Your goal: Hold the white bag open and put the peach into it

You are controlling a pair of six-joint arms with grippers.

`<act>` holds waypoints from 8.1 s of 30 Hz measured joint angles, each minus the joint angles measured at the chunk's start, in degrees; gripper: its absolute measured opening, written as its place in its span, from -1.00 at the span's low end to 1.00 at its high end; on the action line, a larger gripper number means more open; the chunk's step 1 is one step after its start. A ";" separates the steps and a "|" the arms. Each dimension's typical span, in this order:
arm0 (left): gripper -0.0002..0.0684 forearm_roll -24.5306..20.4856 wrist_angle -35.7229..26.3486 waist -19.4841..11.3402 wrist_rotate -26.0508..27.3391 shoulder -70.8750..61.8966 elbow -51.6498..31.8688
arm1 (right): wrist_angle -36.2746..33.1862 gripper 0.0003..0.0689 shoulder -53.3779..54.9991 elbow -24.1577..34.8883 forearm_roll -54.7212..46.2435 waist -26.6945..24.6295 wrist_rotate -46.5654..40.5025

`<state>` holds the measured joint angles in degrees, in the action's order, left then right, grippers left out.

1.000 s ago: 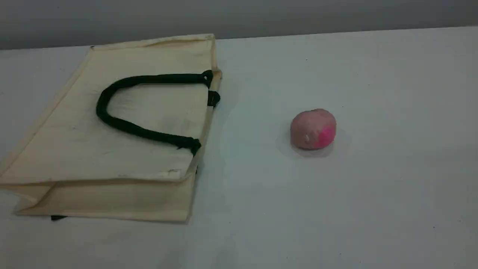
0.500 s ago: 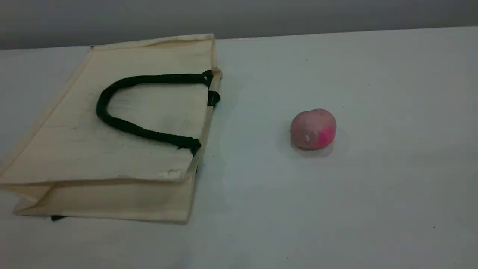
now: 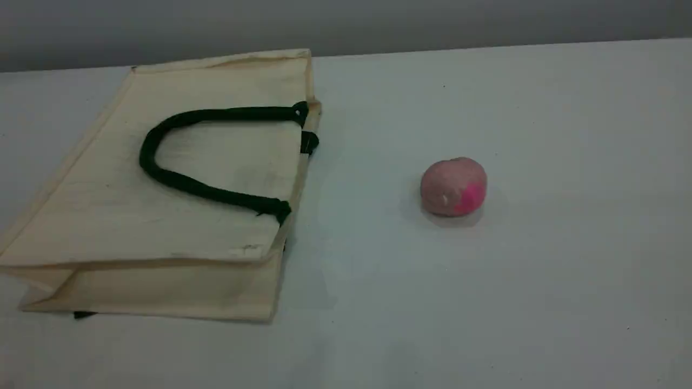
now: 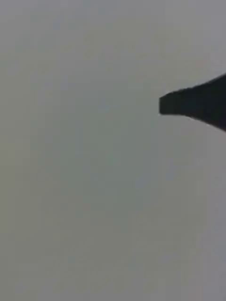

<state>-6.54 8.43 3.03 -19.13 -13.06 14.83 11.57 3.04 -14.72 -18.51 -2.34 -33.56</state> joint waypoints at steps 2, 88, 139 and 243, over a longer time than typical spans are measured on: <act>0.38 0.00 -2.53 0.00 0.67 -3.90 2.70 | -3.61 0.12 2.04 -3.31 0.00 0.07 0.01; 0.38 -5.24 -24.75 8.06 6.44 -104.41 51.09 | -27.13 0.12 75.98 -41.77 0.37 8.06 9.33; -0.73 11.75 -68.75 8.06 41.14 -105.68 88.70 | -30.06 0.12 76.03 -41.77 0.20 8.06 11.26; -0.74 0.70 -78.43 22.79 53.00 -88.57 99.01 | -11.57 -0.11 119.26 -41.83 5.52 40.14 15.70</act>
<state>-5.84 -70.00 25.82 33.87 -101.64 113.84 0.00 122.30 -56.55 -13.00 37.81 -17.85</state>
